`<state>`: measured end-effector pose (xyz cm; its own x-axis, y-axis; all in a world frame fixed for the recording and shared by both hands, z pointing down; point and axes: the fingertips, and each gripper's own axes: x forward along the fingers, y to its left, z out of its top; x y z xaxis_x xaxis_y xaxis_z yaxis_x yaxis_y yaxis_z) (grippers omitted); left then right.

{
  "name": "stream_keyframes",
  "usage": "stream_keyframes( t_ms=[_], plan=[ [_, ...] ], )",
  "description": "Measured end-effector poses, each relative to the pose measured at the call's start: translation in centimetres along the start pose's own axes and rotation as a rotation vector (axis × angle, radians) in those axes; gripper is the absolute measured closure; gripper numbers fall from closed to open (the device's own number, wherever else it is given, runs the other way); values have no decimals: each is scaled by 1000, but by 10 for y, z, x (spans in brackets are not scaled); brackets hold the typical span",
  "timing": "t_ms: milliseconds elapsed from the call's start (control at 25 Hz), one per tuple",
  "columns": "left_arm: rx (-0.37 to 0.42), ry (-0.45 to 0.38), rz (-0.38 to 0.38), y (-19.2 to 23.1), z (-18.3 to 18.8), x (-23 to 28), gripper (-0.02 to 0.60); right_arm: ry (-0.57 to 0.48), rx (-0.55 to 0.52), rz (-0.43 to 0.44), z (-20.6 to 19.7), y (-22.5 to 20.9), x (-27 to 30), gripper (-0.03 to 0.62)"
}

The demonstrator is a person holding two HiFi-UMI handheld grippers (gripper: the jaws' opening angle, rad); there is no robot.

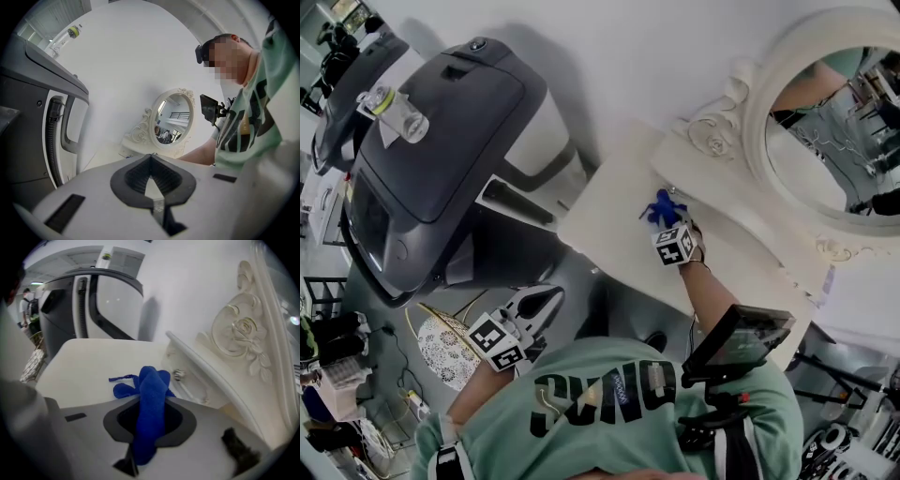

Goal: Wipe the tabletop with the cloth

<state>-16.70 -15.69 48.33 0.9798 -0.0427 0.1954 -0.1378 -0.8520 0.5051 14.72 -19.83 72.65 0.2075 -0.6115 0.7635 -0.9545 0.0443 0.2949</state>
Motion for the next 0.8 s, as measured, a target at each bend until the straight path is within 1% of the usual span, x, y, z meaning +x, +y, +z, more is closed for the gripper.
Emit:
stream_keyframes(
  t_ms=[160,280,360,480,560,600,680,800],
  plan=[
    [5,-3,-23,-5,1,5,575,-91,-190,180,-9,105,-51,533],
    [16,-3,-33,-8,3,8,575,-141,-265,295,-22,169,-89,533],
    [26,-4,-39,-11,4,10,575,-154,-286,348,-30,194,-105,533],
    [39,-2,-49,-18,3,14,575,-156,-297,401,-40,211,-114,533],
    [45,1,-53,-22,3,16,574,-171,-262,411,-40,203,-117,533],
    [47,2,-56,-24,2,18,575,-181,-222,396,-38,189,-115,533],
    [53,7,-59,-25,2,20,574,-189,-109,319,-31,140,-105,533],
    [66,22,-66,-25,2,23,574,-161,63,154,-24,46,-77,533]
  ],
)
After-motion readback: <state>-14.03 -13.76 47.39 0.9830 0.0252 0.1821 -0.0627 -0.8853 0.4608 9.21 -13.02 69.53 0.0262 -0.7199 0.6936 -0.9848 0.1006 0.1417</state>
